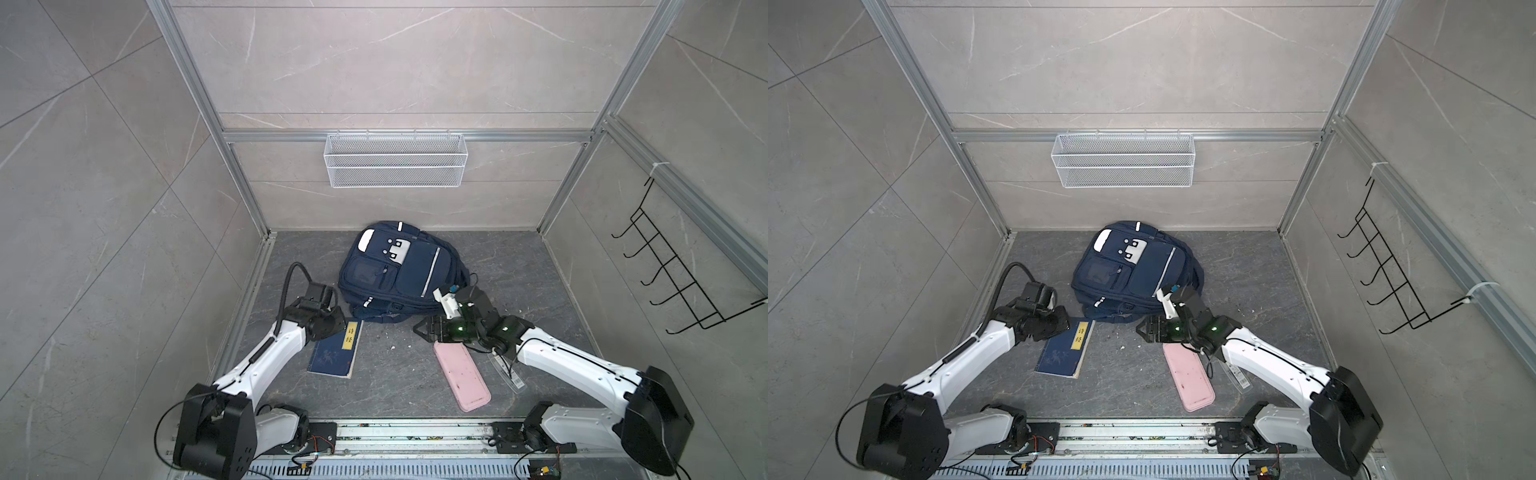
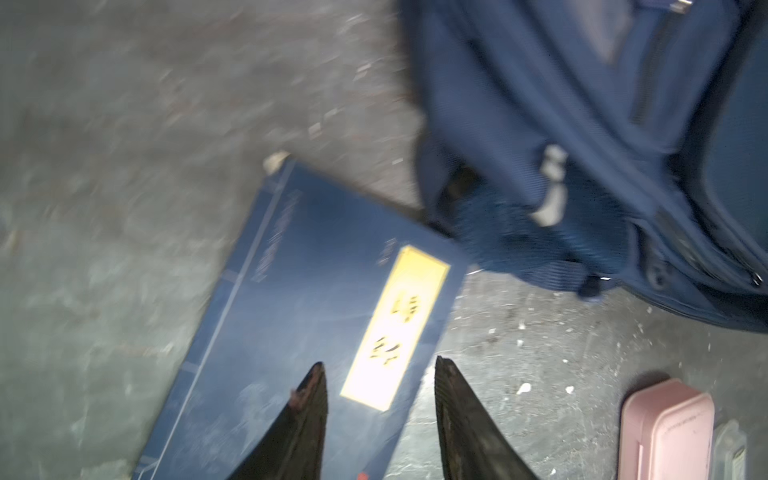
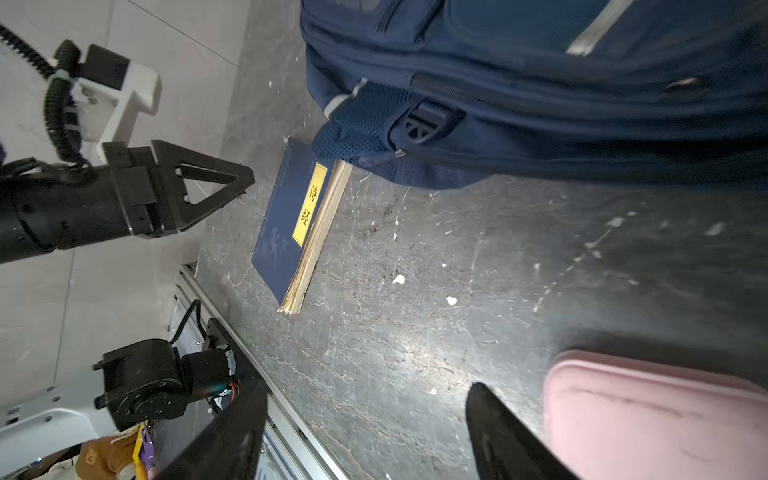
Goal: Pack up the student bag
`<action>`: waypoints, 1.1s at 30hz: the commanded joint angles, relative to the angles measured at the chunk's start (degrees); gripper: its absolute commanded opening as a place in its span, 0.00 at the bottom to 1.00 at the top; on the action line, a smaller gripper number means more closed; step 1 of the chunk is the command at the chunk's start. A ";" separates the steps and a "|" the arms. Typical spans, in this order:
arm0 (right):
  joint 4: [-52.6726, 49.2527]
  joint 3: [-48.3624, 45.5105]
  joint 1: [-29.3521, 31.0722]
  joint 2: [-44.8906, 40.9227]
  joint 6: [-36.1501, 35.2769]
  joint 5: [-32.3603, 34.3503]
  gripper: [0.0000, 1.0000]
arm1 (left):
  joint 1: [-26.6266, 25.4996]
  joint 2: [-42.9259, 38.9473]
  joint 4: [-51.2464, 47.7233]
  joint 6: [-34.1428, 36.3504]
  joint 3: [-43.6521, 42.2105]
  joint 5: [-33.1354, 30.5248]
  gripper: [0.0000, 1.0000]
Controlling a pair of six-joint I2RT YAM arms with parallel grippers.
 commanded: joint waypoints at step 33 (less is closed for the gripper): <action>-5.99 21.92 14.65 30.78 1.68 9.67 0.74 | 13.96 -0.49 14.25 -7.25 -15.11 10.85 0.48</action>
